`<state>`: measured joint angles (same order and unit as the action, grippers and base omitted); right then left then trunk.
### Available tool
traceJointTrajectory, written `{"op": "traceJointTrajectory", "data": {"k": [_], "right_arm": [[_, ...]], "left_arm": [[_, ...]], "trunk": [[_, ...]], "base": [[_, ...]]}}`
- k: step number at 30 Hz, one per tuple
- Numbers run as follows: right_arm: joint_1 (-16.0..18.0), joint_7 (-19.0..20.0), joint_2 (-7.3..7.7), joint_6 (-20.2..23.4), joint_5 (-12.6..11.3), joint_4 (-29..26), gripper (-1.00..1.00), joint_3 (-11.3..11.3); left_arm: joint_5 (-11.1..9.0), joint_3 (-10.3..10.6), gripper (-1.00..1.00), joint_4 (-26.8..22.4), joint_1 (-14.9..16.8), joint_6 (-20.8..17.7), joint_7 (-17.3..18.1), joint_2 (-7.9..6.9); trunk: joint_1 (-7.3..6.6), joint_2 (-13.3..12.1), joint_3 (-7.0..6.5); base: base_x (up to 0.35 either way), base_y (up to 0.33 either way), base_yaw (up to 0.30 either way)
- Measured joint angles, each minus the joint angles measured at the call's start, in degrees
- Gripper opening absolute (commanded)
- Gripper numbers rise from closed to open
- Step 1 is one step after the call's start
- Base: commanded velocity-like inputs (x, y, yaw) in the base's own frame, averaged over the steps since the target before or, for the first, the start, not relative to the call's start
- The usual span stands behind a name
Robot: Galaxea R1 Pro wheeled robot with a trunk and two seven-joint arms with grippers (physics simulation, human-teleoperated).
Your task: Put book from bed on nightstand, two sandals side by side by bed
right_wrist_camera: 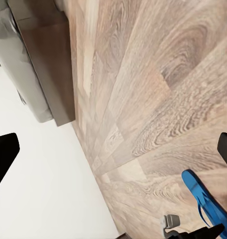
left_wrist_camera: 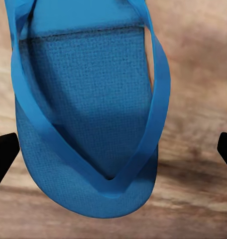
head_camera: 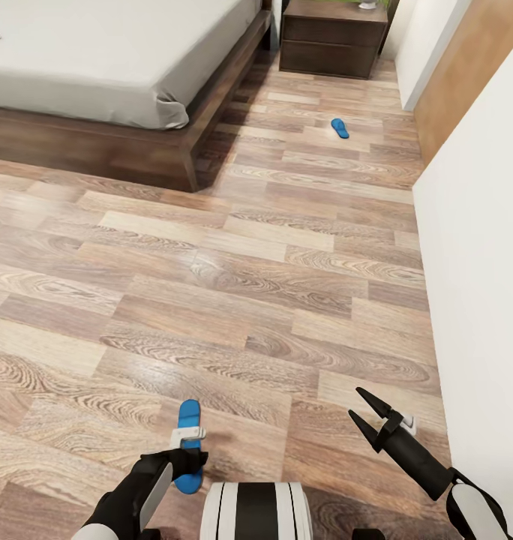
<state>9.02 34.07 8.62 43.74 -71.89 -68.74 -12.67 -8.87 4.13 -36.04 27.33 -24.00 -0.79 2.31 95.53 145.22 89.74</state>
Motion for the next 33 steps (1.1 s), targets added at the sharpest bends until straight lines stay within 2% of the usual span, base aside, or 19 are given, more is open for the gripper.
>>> {"op": "traceJointTrajectory", "data": {"k": [8, 12, 33], "right_arm": [[0.0, 0.0, 0.0, 0.0, 0.0, 0.0, 1.0, 0.0], [0.0, 0.0, 0.0, 0.0, 0.0, 0.0, 1.0, 0.0], [0.0, 0.0, 0.0, 0.0, 0.0, 0.0, 1.0, 0.0]], "left_arm": [[0.0, 0.0, 1.0, 0.0, 0.0, 0.0, 0.0, 0.0], [0.0, 0.0, 1.0, 0.0, 0.0, 0.0, 0.0, 0.0], [0.0, 0.0, 1.0, 0.0, 0.0, 0.0, -0.2, 0.0]], "trunk": [[0.0, 0.0, 0.01], [0.1, 0.1, 0.89], [0.1, 0.1, 0.89]], "base": [[0.0, 0.0, 0.0], [0.0, 0.0, 0.0], [0.0, 0.0, 0.0]]}}
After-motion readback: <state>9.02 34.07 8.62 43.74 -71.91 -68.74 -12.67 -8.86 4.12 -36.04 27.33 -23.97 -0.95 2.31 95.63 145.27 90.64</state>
